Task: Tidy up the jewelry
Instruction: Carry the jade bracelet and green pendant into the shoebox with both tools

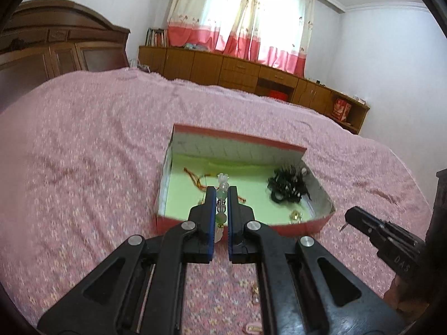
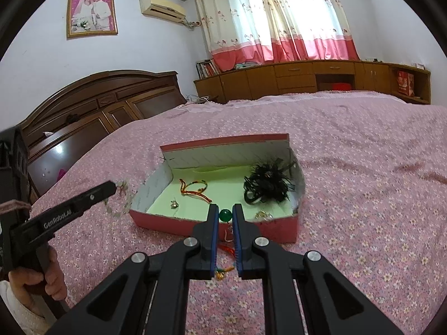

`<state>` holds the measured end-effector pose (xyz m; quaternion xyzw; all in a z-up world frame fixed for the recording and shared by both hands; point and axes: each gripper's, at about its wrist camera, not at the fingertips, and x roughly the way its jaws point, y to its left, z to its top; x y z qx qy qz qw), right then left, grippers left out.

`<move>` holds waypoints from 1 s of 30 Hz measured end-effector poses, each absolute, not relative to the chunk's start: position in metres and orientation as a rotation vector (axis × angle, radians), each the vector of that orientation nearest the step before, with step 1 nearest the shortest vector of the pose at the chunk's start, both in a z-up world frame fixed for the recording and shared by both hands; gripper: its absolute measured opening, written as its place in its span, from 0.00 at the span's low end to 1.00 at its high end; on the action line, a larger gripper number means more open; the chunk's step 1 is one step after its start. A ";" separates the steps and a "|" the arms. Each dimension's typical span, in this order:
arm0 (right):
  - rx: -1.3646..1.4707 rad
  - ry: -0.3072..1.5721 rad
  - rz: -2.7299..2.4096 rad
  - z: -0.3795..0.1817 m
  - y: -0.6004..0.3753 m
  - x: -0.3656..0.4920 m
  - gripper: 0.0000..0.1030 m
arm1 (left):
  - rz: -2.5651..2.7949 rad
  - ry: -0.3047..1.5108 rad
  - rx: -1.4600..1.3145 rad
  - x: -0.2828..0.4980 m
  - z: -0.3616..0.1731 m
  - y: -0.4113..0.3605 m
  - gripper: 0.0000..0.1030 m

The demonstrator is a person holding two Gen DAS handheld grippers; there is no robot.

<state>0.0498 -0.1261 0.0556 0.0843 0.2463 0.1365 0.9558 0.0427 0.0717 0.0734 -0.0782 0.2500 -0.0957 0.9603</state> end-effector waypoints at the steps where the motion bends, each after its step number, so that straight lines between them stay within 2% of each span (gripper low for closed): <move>1: 0.169 0.497 0.280 0.056 -0.124 0.052 0.11 | -0.195 0.498 -0.154 0.044 0.075 0.071 0.00; 16: 0.140 0.448 0.298 0.054 -0.099 0.095 0.11 | -0.162 0.443 -0.128 0.077 0.066 0.070 0.00; 30: 0.100 0.623 0.278 0.014 -0.084 0.148 0.11 | -0.124 0.636 -0.135 0.118 0.015 0.075 0.00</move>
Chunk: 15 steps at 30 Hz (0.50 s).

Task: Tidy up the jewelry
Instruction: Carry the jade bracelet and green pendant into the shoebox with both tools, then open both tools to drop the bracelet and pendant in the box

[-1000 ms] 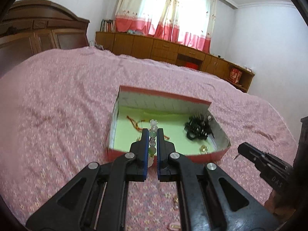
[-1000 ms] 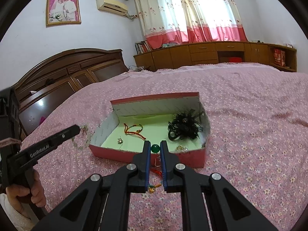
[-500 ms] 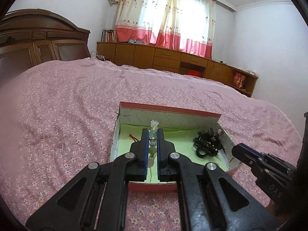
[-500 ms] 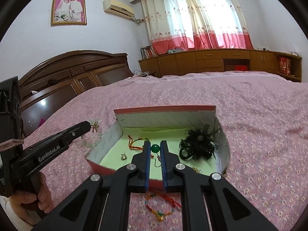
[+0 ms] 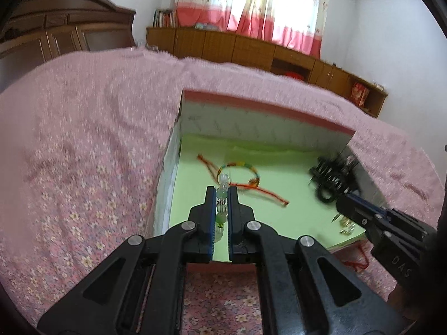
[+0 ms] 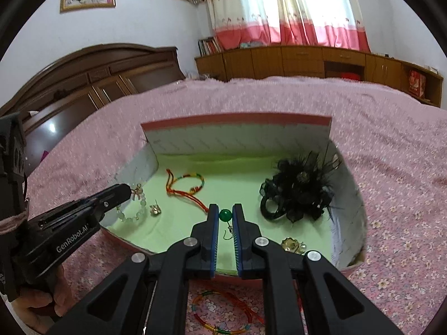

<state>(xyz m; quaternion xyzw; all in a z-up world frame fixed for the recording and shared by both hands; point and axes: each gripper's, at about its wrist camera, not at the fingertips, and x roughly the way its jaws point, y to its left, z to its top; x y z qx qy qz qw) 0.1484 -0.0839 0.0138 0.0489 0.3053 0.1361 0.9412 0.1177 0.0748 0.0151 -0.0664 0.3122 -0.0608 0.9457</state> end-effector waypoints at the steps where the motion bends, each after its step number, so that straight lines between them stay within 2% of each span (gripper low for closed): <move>1: 0.098 0.631 0.277 0.012 -0.084 0.150 0.11 | -0.118 0.651 -0.131 0.119 0.013 0.075 0.00; 10: 0.102 0.712 0.287 0.001 -0.081 0.161 0.12 | -0.106 0.682 -0.130 0.122 0.010 0.072 0.01; 15: 0.122 0.718 0.300 0.004 -0.084 0.159 0.29 | -0.113 0.702 -0.159 0.123 0.011 0.075 0.09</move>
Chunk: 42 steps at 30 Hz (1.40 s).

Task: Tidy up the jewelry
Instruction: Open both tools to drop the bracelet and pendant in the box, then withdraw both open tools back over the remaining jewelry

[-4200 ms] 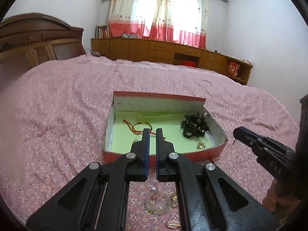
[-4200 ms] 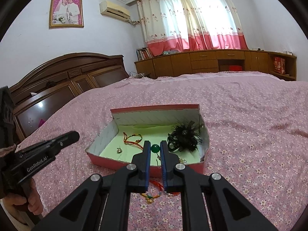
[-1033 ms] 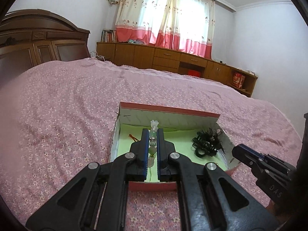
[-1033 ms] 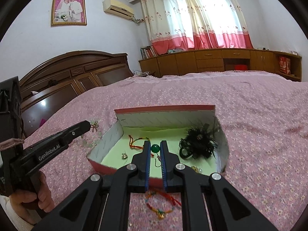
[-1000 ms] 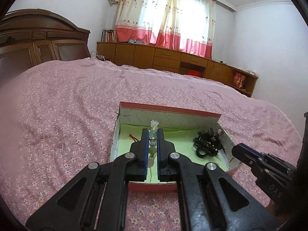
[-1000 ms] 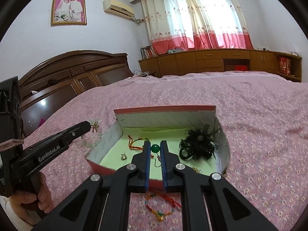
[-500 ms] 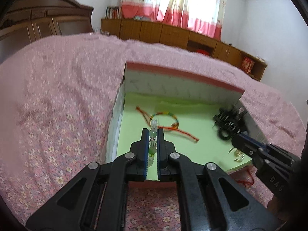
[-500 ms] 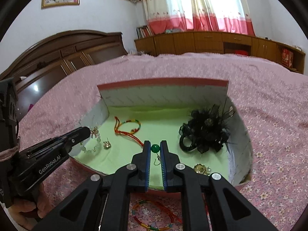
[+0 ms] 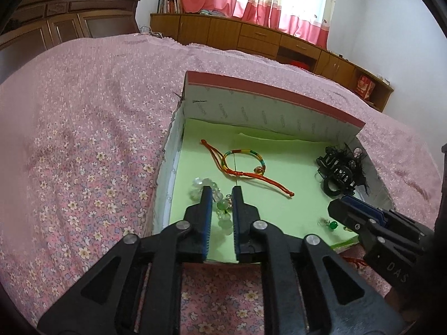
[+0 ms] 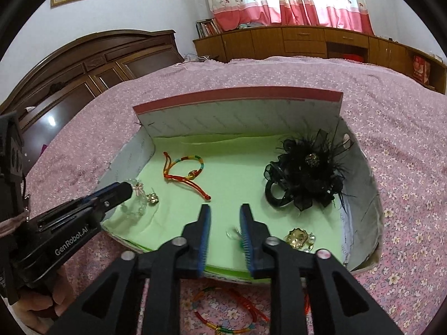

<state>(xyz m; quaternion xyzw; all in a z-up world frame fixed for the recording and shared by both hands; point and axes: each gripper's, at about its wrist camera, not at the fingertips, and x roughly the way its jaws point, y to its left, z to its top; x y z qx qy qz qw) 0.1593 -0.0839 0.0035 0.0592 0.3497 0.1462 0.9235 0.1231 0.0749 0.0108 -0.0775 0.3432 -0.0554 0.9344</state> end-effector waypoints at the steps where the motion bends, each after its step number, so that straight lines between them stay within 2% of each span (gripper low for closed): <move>1: 0.124 0.715 0.302 0.005 -0.084 0.158 0.31 | -0.114 0.704 -0.162 0.122 0.012 0.075 0.11; 3: 0.132 0.709 0.308 0.007 -0.085 0.155 0.34 | -0.117 0.708 -0.166 0.119 0.014 0.076 0.18; 6: 0.151 0.701 0.315 0.013 -0.089 0.149 0.35 | -0.124 0.714 -0.170 0.115 0.017 0.076 0.19; 14: 0.178 0.642 0.327 0.034 -0.096 0.128 0.41 | -0.131 0.725 -0.208 0.099 0.026 0.081 0.19; 30: 0.231 0.604 0.308 0.055 -0.126 0.085 0.41 | -0.149 0.716 -0.190 0.065 0.047 0.082 0.19; 42: 0.273 0.631 0.250 0.048 -0.159 0.056 0.41 | -0.183 0.769 -0.191 0.049 0.038 0.070 0.19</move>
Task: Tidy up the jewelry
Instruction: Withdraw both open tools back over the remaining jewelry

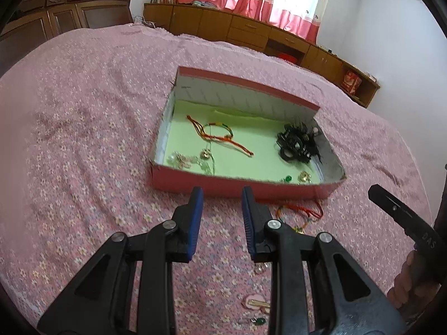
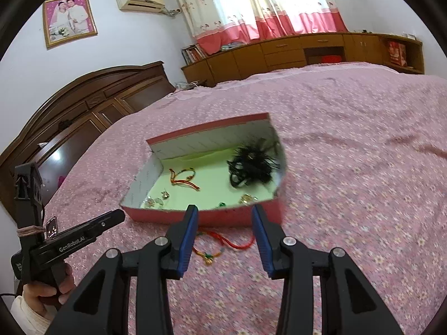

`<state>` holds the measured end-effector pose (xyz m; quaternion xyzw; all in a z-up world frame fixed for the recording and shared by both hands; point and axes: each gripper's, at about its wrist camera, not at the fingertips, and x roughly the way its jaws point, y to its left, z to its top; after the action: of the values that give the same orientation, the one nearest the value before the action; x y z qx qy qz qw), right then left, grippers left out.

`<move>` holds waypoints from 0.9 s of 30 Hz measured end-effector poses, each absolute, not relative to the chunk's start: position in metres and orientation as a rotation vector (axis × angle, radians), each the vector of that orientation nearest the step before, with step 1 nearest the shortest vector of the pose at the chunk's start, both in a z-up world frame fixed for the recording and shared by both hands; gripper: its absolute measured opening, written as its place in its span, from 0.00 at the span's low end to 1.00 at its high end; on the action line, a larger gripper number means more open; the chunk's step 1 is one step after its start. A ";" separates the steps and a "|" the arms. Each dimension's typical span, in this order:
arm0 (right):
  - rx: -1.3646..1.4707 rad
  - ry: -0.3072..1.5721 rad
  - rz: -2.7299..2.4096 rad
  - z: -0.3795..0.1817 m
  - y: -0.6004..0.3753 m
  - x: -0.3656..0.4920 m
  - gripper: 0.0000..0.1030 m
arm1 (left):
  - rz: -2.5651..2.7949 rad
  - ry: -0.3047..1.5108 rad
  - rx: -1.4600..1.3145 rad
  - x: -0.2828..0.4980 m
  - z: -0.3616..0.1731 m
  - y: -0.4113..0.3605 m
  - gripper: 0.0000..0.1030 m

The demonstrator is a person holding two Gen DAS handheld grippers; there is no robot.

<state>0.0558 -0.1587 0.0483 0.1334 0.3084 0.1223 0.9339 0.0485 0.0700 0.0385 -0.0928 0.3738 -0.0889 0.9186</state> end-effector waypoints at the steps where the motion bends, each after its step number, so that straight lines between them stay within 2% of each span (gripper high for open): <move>1: 0.277 0.636 0.243 0.047 -0.162 0.054 0.41 | -0.188 0.775 -0.189 0.047 0.037 0.068 0.19; 27: 0.306 0.741 0.190 0.009 -0.192 0.034 0.41 | -0.279 0.955 -0.119 0.037 -0.006 0.026 0.19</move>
<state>0.0344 -0.1916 0.0091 0.1486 0.3600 0.0924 0.9164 0.0375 0.0261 -0.0063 -0.0571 0.4577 -0.1338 0.8771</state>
